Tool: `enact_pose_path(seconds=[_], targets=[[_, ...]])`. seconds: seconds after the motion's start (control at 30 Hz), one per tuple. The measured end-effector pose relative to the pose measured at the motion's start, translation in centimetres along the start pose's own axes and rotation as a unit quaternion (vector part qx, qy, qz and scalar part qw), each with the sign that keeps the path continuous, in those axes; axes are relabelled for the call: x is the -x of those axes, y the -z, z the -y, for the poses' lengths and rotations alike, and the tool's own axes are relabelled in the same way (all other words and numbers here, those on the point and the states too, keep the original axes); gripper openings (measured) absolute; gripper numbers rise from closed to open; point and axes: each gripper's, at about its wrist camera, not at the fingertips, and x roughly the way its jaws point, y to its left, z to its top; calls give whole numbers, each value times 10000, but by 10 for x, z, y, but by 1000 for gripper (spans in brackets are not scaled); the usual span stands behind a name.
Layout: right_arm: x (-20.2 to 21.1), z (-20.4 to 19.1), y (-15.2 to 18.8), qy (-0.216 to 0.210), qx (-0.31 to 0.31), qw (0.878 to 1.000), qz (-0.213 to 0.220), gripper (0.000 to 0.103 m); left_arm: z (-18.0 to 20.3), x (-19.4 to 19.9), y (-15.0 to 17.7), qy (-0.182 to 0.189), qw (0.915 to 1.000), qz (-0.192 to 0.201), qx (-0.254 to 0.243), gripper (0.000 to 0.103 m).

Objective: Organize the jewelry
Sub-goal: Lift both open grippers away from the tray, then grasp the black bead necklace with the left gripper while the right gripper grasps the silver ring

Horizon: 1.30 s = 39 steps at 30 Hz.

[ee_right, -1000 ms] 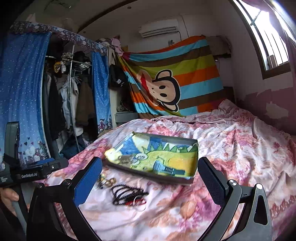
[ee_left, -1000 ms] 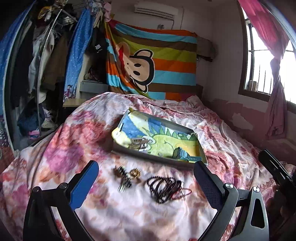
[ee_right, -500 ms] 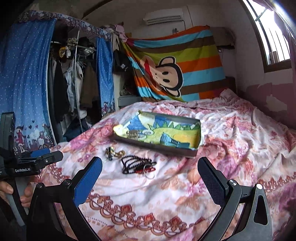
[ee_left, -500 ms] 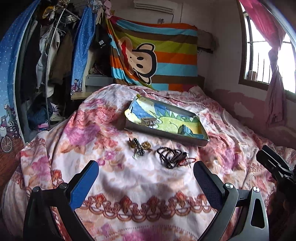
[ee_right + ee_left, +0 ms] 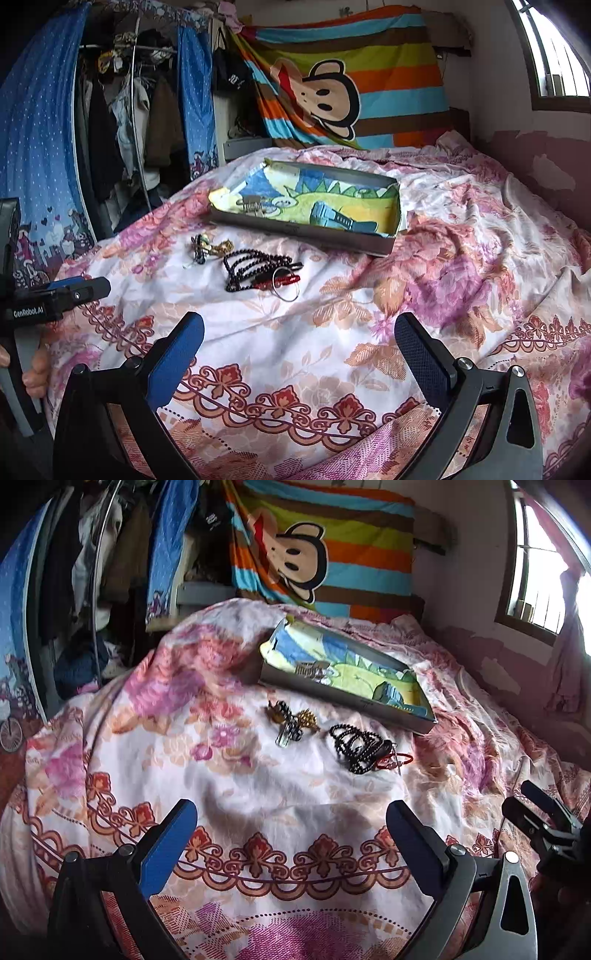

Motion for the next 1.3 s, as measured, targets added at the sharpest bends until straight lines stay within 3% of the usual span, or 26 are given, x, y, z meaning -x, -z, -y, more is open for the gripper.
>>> enact_pose_path(seconds=[0.23, 0.5, 0.57, 0.67, 0.87, 0.97, 1.13, 1.3], targets=[[-21, 8, -13, -105, 144, 9993, -333, 101, -4, -19, -15, 51, 9999, -159, 8, 103], [-68, 14, -22, -622, 218, 9941, -866, 99, 0, -57, -42, 214, 9990, -308, -243, 103], [-78, 11, -25, -638, 342, 9930, -938, 79, -1, -67, -45, 356, 9984, -420, -155, 103], [-92, 7, -27, -713, 466, 9909, -1040, 66, 1, -79, -49, 512, 9974, -487, -149, 102], [-115, 1, -27, -975, 616, 9845, -1317, 43, 14, -96, -52, 1051, 9919, -663, -244, 87], [-126, -3, -25, -1081, 672, 9810, -1463, 37, 22, -106, -52, 1318, 9875, -812, -290, 76], [-141, -10, -22, -1170, 793, 9757, -1674, 36, 31, -129, -52, 1648, 9797, -1113, -241, 59], [-155, -13, -23, -1135, 867, 9736, -1783, 28, 31, -150, -58, 1753, 9756, -1322, -24, 52]])
